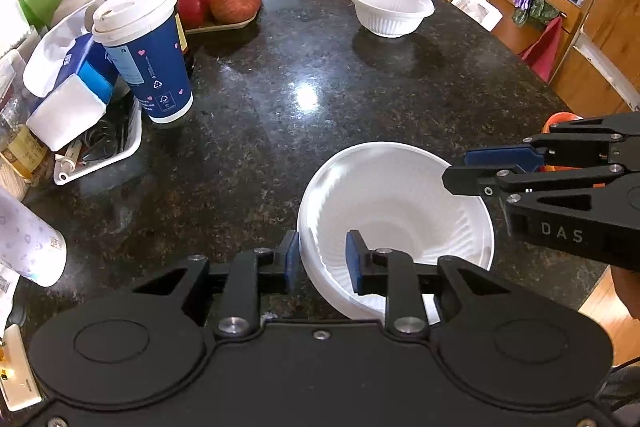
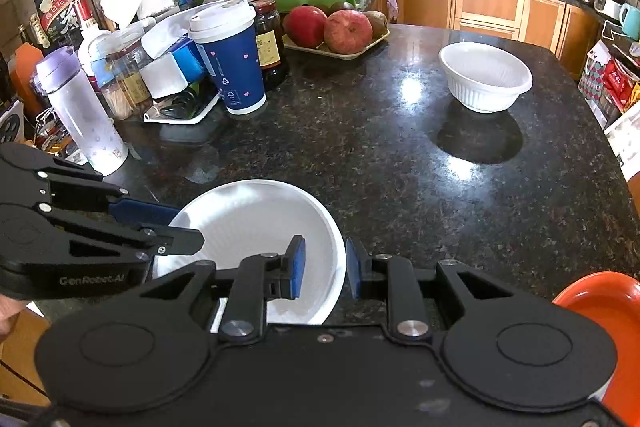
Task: Organize plates and bowls
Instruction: 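Lower the nested bowls into the last white bowl and open both tools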
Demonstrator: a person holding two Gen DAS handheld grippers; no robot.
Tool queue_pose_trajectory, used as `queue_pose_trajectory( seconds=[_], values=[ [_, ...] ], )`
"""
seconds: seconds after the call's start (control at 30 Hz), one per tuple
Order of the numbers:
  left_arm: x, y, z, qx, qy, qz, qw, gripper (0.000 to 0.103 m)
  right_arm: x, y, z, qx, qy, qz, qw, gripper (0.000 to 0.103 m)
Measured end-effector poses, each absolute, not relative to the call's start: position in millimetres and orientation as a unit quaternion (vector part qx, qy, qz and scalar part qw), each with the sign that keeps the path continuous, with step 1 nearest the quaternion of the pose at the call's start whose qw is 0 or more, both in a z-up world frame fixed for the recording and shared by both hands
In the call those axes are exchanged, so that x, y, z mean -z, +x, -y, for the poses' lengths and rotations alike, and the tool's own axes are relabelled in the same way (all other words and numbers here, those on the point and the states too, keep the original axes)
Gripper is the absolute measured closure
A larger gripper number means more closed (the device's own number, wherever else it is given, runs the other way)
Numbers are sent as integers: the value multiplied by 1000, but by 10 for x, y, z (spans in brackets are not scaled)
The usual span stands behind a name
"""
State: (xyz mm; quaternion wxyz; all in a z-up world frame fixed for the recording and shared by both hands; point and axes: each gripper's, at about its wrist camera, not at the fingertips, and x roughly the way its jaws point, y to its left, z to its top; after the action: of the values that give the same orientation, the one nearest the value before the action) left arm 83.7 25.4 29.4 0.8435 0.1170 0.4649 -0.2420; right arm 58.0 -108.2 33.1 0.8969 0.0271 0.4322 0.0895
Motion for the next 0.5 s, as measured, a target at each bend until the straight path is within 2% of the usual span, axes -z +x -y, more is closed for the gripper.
queue_pose_trajectory(
  seconds=[0.5],
  values=[
    [-444,867,-229,224,120,-441,861,67,-387,559,1166,-87,43,-420,902,79]
  ],
)
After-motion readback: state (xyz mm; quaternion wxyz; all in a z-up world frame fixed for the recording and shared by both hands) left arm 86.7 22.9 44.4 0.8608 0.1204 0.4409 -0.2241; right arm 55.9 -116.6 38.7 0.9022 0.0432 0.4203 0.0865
